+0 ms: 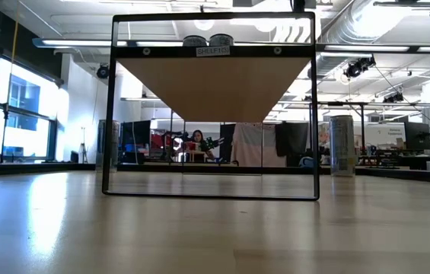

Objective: Place canned beverage on shelf
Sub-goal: Put the top blue soda can on the shelf

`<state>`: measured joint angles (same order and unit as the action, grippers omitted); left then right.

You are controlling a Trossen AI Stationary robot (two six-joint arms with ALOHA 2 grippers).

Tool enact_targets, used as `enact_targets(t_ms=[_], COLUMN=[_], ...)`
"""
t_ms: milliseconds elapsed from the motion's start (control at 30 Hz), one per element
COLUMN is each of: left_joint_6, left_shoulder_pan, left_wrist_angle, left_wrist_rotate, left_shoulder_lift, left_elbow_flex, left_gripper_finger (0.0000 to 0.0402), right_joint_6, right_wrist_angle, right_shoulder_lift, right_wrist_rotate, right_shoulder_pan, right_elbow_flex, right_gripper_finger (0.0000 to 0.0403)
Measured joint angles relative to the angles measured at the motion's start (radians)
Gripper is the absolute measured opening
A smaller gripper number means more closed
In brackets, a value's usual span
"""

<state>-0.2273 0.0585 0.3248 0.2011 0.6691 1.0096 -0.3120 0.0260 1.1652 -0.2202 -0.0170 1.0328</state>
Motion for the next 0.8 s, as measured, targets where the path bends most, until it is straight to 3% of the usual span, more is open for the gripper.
enact_targets(t_ms=[267, 400, 633, 800], left_joint_6=[-0.12, -0.107, -0.023, -0.001], left_shoulder_pan=[-0.073, -0.107, -0.098, -0.086], left_wrist_angle=[-0.002, -0.051, -0.12, -0.063], left_wrist_rotate=[0.153, 0.189, 0.265, 0.266], left_shoulder_lift=[0.111, 0.15, 0.134, 0.088], left_elbow_flex=[-0.001, -0.001, -0.001, -0.001], left_gripper_finger=[0.0356, 0.0356, 0.0356, 0.0356], right_joint_6=[0.064, 0.065, 0.024, 0.024], right_wrist_angle=[-0.025, -0.038, -0.037, -0.037], right_shoulder_lift=[0.0, 0.0, 0.0, 0.0], right_wrist_rotate=[0.033, 0.033, 0.033, -0.015], right_shoulder_pan=[0.0, -0.004, -0.005, -0.008], right_elbow_flex=[0.0, 0.0, 0.0, 0.0], right_gripper_finger=[0.0, 0.0, 0.0, 0.0])
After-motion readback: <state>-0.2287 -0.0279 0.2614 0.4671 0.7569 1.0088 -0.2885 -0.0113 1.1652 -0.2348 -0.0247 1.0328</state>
